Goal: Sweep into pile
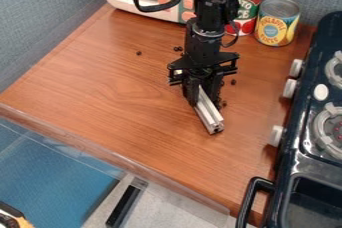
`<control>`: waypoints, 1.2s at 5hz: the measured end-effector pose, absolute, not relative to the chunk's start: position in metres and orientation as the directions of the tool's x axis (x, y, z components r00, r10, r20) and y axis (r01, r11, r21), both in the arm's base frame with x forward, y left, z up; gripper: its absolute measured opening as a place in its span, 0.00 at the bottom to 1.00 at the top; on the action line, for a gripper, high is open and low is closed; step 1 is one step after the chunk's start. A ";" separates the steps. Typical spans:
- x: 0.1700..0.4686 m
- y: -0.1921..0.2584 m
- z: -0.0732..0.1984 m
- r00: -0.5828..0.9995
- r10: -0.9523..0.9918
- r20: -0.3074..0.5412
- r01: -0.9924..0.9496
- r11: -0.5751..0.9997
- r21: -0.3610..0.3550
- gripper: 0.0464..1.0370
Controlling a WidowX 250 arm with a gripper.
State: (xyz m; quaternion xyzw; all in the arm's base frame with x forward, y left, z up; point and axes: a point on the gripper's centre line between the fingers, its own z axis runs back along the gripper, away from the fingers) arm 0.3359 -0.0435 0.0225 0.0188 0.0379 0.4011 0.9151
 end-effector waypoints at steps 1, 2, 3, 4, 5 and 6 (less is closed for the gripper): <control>0.338 -0.028 0.065 0.666 0.745 -0.033 -0.746 0.666 -0.003 0.31; 0.336 0.006 0.101 0.647 0.762 -0.004 -0.762 0.647 -0.032 0.31; 0.342 0.050 0.113 0.642 0.766 0.035 -0.766 0.643 0.000 0.31; 0.350 0.089 0.090 0.651 0.756 0.063 -0.757 0.643 0.112 0.31; 0.364 0.128 0.073 0.689 0.716 0.113 -0.716 0.649 0.257 0.31; 0.365 0.158 0.061 0.740 0.651 0.171 -0.659 0.650 0.378 0.31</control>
